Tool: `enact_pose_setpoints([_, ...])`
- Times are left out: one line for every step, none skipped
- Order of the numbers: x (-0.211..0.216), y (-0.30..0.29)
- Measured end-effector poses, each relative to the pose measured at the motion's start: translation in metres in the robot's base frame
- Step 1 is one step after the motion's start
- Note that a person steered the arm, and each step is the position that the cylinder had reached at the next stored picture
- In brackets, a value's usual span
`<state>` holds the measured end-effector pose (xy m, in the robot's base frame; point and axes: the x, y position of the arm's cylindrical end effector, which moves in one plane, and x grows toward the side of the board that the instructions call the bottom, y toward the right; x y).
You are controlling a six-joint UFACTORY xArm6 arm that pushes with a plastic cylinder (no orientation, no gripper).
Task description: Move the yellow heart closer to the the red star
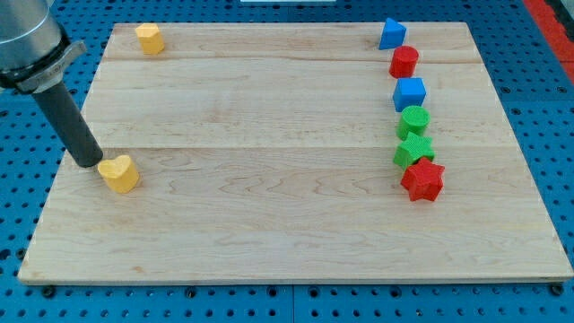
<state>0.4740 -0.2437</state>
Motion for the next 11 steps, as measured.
enact_pose_setpoints([0.032,0.053])
enact_pose_setpoints([0.033,0.099])
enact_pose_setpoints([0.033,0.136])
enact_pose_setpoints([0.030,0.117])
enact_pose_setpoints([0.014,0.079])
enact_pose_setpoints([0.015,0.115])
enact_pose_setpoints([0.031,0.185])
enact_pose_setpoints([0.037,0.246])
enact_pose_setpoints([0.037,0.296])
enact_pose_setpoints([0.038,0.322])
enact_pose_setpoints([0.038,0.321])
